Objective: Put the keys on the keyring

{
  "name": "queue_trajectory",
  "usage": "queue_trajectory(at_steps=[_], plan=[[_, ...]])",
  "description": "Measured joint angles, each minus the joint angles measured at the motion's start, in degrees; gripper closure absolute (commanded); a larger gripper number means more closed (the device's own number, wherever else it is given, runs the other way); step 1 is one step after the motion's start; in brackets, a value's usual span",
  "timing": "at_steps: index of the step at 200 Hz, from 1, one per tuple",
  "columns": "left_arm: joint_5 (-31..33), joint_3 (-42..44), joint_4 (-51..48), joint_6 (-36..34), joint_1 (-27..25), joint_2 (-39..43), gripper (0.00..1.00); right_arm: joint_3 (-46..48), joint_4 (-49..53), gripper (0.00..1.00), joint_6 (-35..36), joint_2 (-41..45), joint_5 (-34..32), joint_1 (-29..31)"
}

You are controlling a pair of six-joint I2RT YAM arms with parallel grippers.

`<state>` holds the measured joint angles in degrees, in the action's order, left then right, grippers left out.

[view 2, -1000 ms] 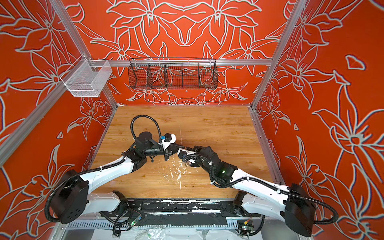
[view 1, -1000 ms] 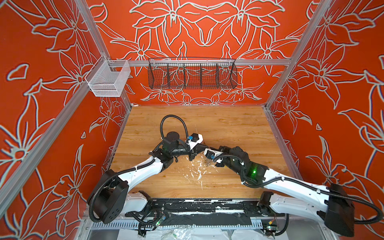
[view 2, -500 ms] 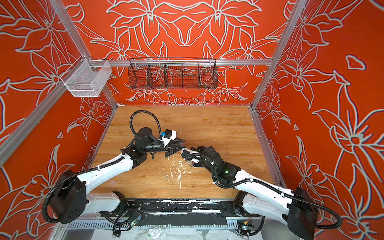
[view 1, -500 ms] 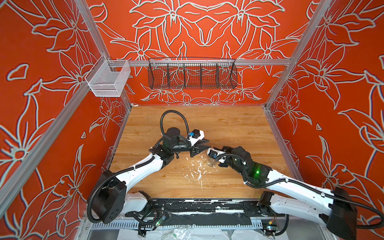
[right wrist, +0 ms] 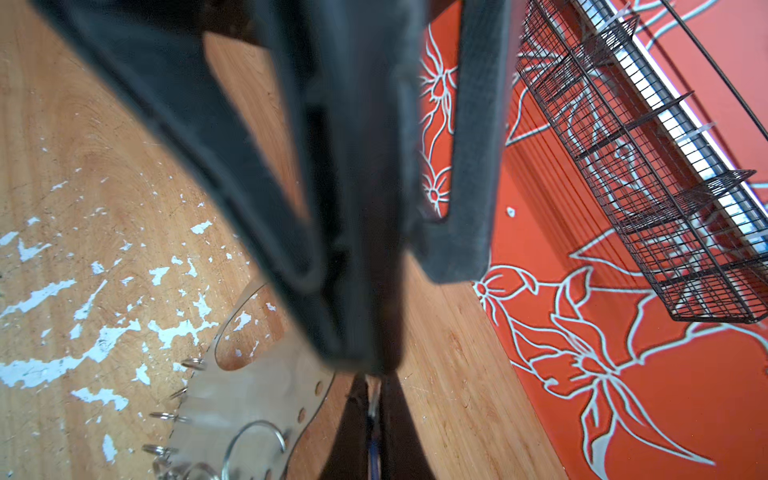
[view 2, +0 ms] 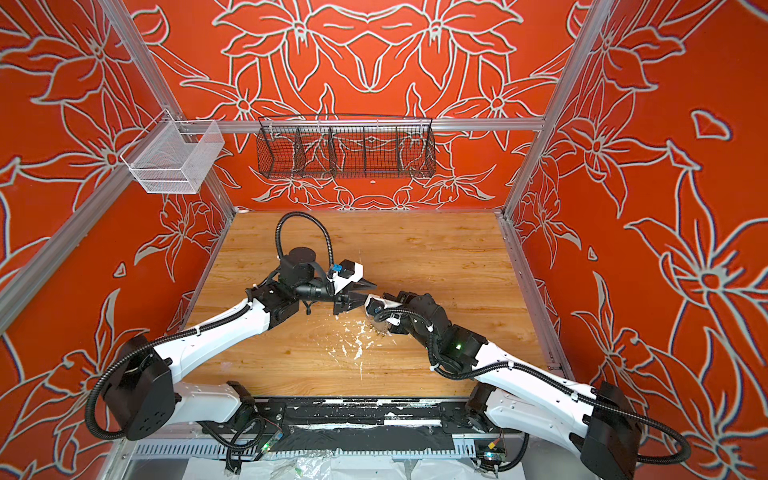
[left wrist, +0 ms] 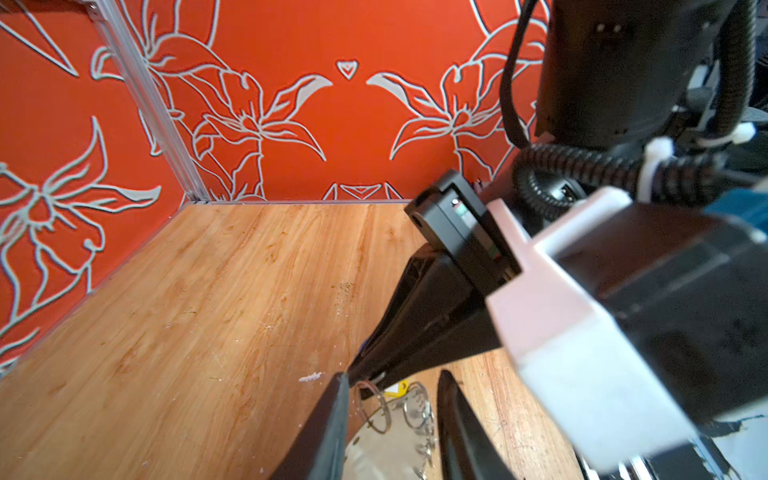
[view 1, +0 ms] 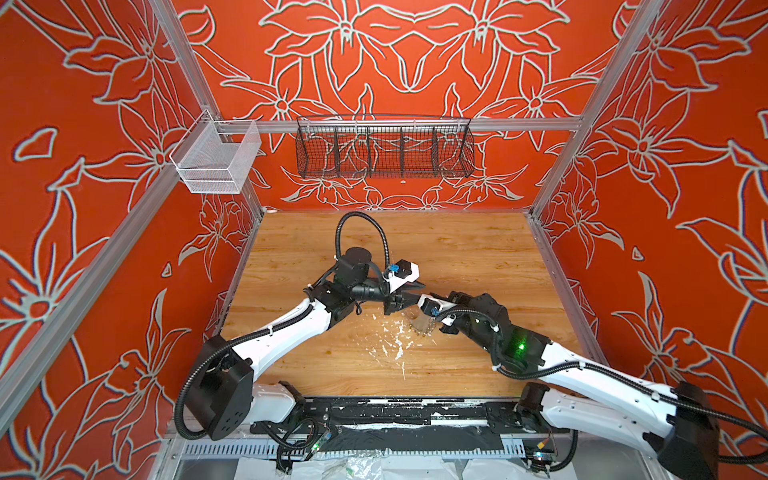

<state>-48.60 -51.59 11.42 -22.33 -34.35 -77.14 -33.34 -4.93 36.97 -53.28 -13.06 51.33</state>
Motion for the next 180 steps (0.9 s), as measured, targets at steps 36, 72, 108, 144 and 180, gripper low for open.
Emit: queue_trajectory(at_steps=[36,72,108,144,180], plan=[[2.0,-2.5,-4.5,-2.5,-1.1,-1.8,0.64,0.0,0.0,1.0,-0.4,0.2,-0.6,0.0],[4.6,-4.4,-7.0,-3.7,-2.0,-3.2,0.67,0.0,0.0,1.0,-0.7,0.3,-0.7,0.0],[7.0,-5.9,-9.3,-4.2,-2.9,-4.5,0.75,0.0,0.0,1.0,-0.9,0.3,-0.6,0.0],[8.8,-6.8,-10.6,-5.1,-3.1,-5.0,0.98,0.0,0.4,1.0,-1.0,0.3,-0.6,0.0],[9.9,-7.1,-10.9,-5.0,-2.9,-5.1,1.0,0.1,0.9,1.0,-1.2,0.3,-0.7,0.0]])
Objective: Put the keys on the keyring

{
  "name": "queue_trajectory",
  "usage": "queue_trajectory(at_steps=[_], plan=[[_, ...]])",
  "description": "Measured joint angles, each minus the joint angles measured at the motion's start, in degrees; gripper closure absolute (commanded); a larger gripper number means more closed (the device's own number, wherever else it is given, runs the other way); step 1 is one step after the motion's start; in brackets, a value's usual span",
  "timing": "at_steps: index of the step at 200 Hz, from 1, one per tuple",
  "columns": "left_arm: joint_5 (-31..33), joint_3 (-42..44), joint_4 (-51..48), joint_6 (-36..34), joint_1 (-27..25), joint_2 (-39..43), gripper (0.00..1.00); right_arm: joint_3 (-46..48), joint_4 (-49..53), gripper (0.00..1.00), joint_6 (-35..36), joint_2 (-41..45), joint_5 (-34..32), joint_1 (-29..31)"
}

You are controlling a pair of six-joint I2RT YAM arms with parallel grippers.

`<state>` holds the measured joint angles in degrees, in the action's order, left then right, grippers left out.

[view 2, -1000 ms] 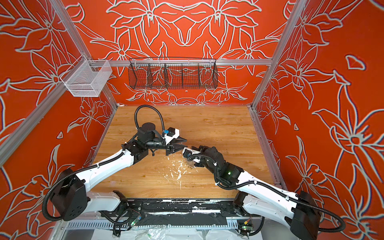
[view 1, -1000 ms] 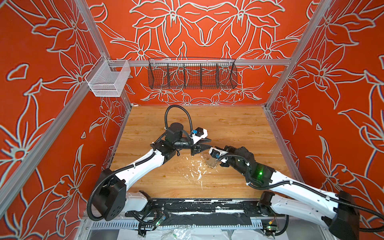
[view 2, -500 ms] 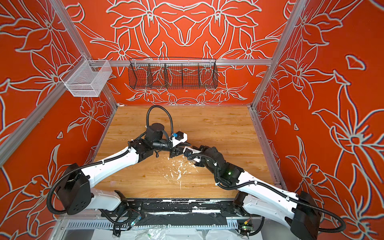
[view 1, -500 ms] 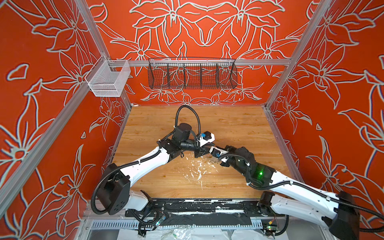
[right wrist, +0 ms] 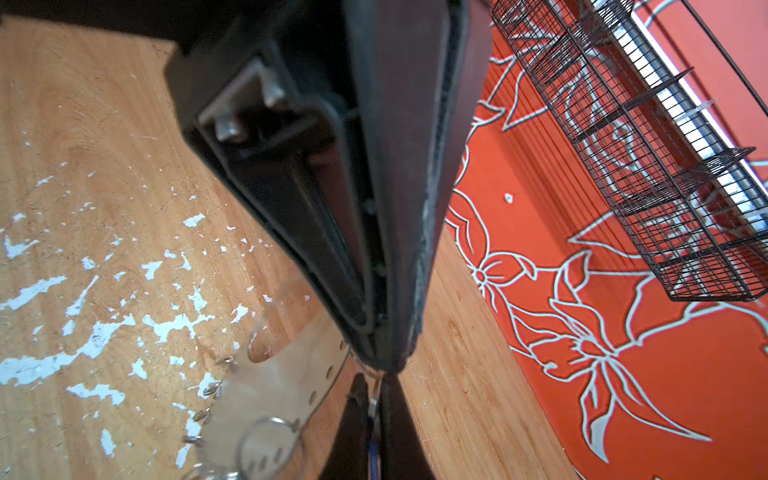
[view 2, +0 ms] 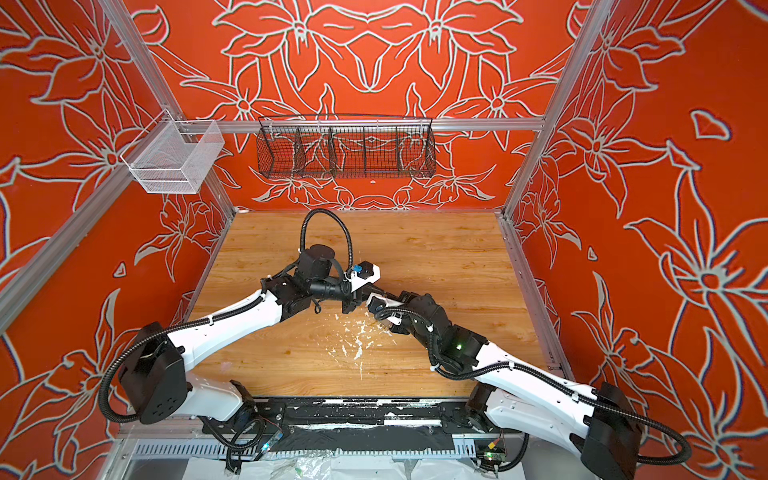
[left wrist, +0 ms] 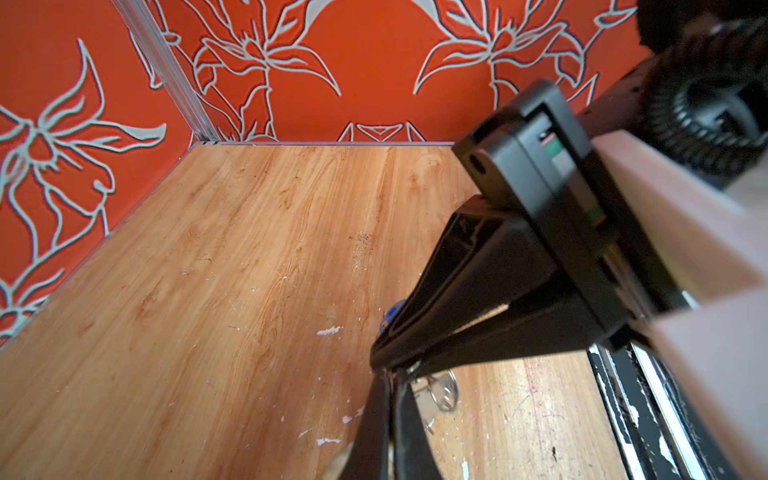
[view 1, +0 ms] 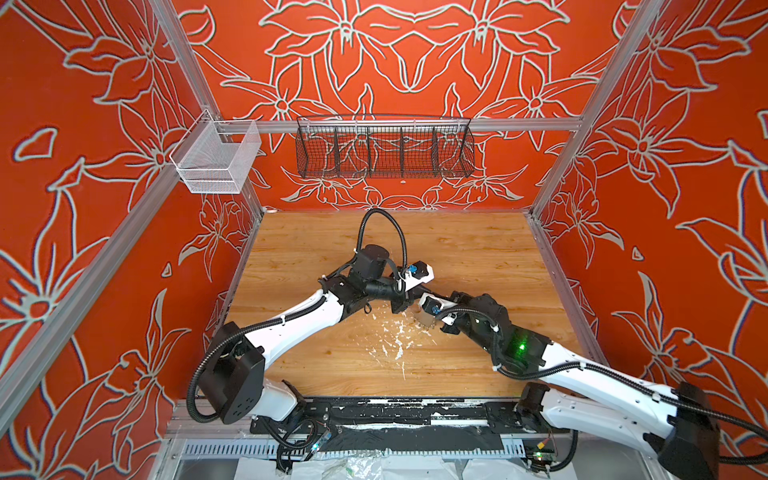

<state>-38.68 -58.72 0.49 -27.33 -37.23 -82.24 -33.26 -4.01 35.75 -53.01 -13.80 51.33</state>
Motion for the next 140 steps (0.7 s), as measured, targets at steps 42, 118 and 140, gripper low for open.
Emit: queue_trajectory(at_steps=[42,118,140], plan=[[0.1,0.3,0.5,-0.2,0.0,0.0,1.0,0.0,0.1,1.0,-0.2,0.0,-0.5,0.0],[-4.8,12.3,18.6,8.8,3.1,3.8,1.0,0.0,-1.8,1.0,-0.9,-2.4,1.1,0.0],[-5.6,15.9,25.2,12.5,3.9,5.0,1.0,0.0,-3.5,1.0,-1.4,-3.1,2.3,0.0]])
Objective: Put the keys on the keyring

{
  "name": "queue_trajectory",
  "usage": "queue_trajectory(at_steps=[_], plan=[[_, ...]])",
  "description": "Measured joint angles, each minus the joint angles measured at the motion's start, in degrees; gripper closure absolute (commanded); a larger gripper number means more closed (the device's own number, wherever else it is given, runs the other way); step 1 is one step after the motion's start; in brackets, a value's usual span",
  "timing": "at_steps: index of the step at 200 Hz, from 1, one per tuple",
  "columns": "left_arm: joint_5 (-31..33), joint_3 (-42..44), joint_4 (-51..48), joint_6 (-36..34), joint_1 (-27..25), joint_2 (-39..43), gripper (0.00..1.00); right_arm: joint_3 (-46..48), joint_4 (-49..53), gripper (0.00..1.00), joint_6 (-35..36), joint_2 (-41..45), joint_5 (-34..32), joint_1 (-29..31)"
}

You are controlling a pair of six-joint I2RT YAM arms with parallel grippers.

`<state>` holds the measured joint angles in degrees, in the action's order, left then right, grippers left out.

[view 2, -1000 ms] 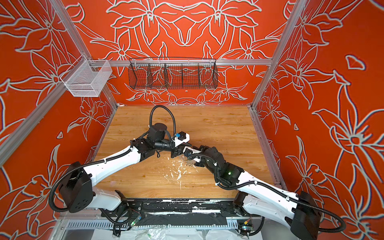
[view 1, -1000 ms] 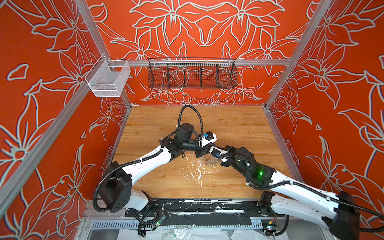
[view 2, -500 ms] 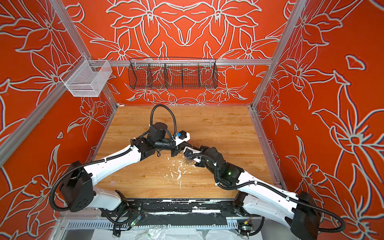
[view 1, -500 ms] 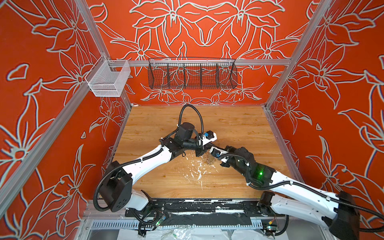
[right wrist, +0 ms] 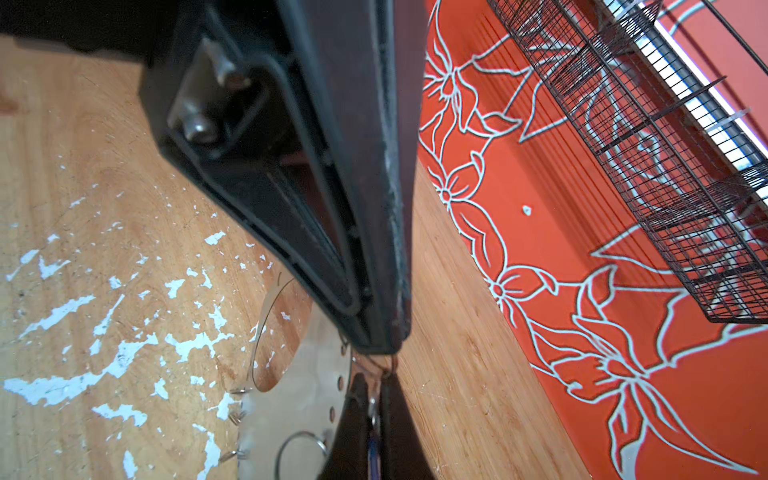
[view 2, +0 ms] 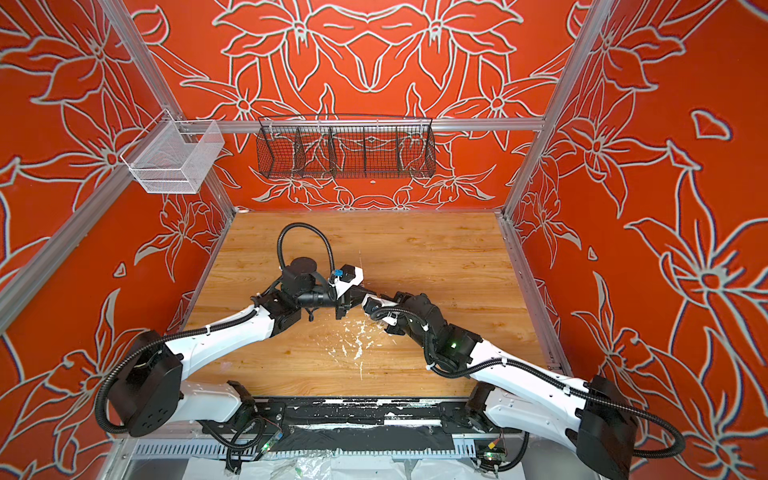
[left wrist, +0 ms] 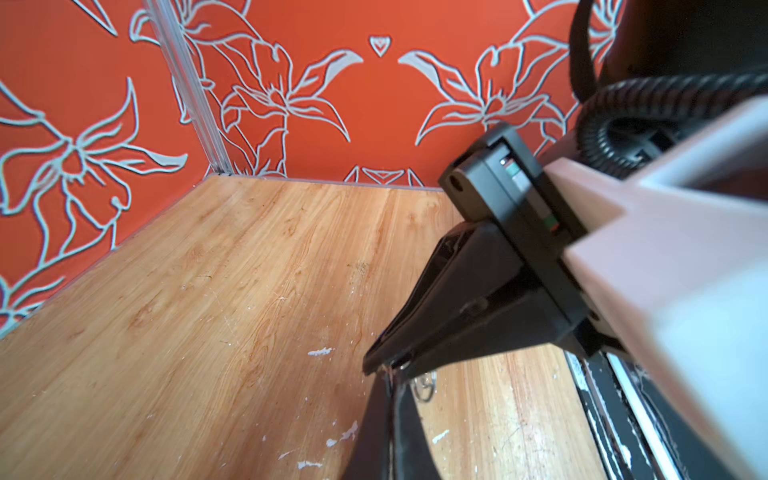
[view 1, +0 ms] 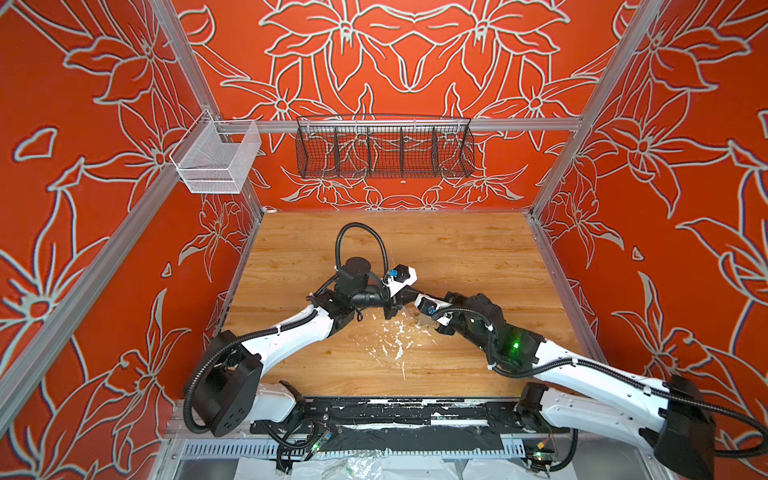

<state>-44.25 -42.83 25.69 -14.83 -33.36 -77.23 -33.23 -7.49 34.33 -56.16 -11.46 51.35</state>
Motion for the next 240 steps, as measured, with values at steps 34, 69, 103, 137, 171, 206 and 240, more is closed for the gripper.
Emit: queue_trajectory(at_steps=[34,69,103,137,171,206,240], plan=[[-0.7,3.0,6.9,4.3,0.3,0.1,1.0,0.0,-1.0,1.0,-0.3,-1.1,1.6,-0.3],[-1.1,3.5,9.7,7.0,0.4,0.1,1.0,-0.3,-1.8,1.0,-0.3,-1.6,3.3,-0.8],[-1.3,3.3,10.2,7.4,0.4,-0.2,1.0,-0.5,-1.8,1.0,-0.3,-1.7,3.5,-0.9],[-1.5,1.7,7.9,7.0,0.4,-0.3,0.93,-0.5,-1.7,1.0,-0.3,-1.1,3.4,-1.1],[-2.0,0.9,7.8,6.7,0.4,-0.3,0.77,-0.4,-0.4,1.0,-0.3,-0.6,2.8,-1.4],[-1.9,0.6,6.7,5.6,0.4,0.3,0.69,-0.3,1.3,1.0,-0.3,-0.4,2.3,-1.5],[-0.8,0.0,2.3,2.3,0.4,1.7,0.66,-0.2,1.7,1.0,-0.2,0.8,1.7,-1.5]])
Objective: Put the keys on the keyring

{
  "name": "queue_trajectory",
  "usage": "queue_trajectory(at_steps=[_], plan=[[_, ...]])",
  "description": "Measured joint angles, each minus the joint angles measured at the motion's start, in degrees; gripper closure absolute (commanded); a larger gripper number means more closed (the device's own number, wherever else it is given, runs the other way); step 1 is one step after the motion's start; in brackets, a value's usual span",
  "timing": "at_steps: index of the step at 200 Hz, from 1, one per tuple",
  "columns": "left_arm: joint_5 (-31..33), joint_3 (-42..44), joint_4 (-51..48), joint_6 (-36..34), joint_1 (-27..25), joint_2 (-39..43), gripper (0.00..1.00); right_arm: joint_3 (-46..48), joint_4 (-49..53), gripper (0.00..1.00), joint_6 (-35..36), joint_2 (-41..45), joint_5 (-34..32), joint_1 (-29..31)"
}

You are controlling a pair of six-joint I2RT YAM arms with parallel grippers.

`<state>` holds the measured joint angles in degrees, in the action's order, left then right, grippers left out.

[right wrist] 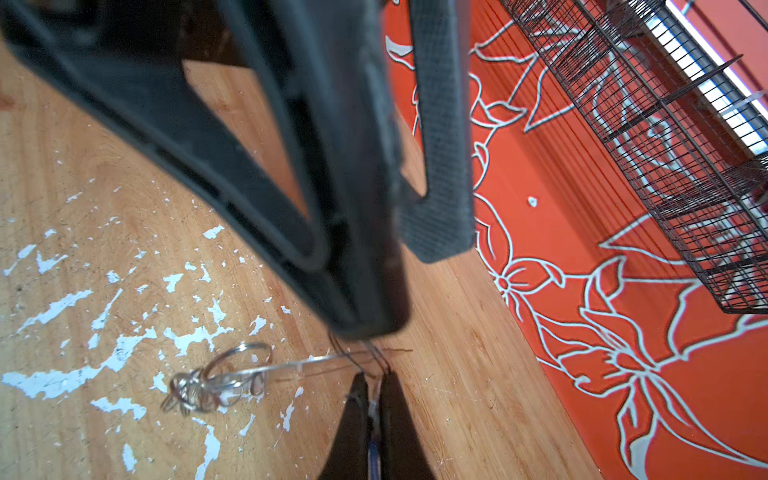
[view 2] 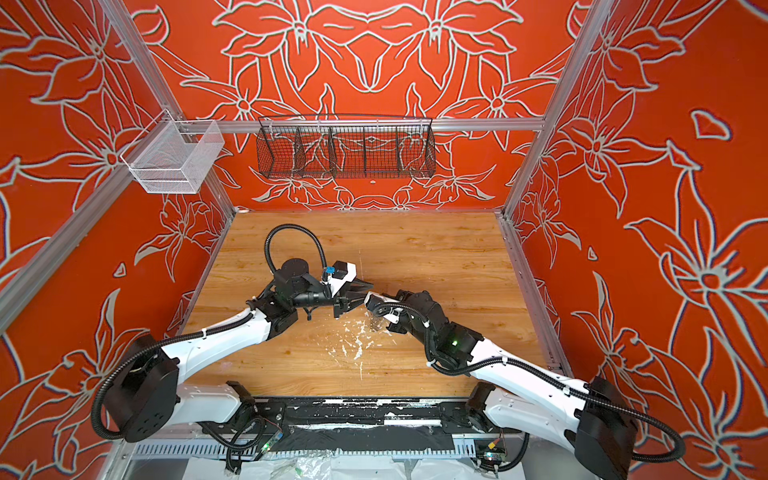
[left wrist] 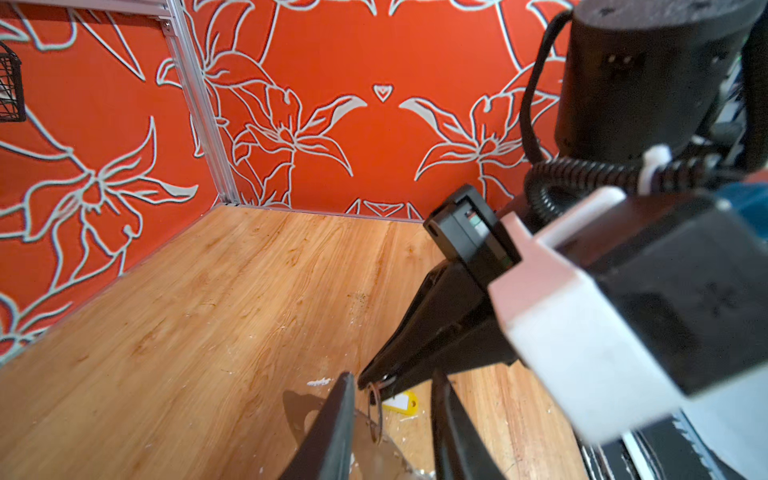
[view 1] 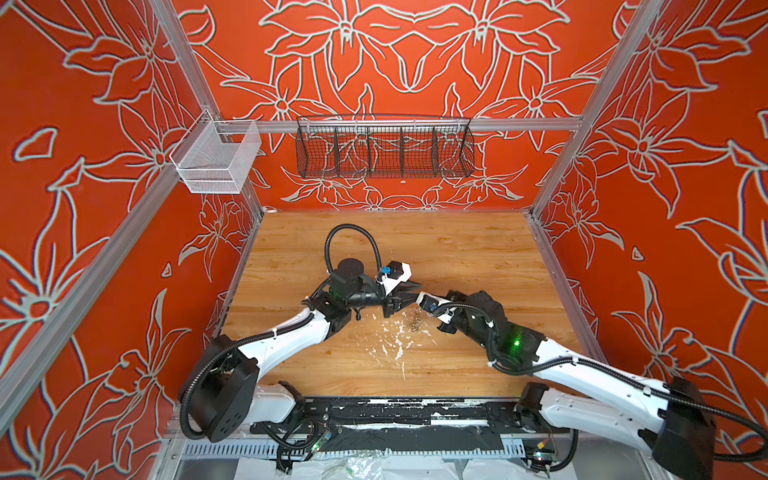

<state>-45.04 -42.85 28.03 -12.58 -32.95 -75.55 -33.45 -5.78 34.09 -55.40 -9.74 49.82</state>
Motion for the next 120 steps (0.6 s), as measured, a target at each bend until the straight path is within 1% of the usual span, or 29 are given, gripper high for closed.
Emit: queue_trajectory(at_steps=[63,120], plan=[[0.0,-3.7,-8.3,-6.5,-0.4,0.7,0.64,0.5,0.0,1.0,0.0,0.6,-0.4,0.0],[0.0,-8.0,-14.7,-10.6,-2.4,-2.1,0.64,0.5,0.0,1.0,0.0,0.6,-0.4,0.0]])
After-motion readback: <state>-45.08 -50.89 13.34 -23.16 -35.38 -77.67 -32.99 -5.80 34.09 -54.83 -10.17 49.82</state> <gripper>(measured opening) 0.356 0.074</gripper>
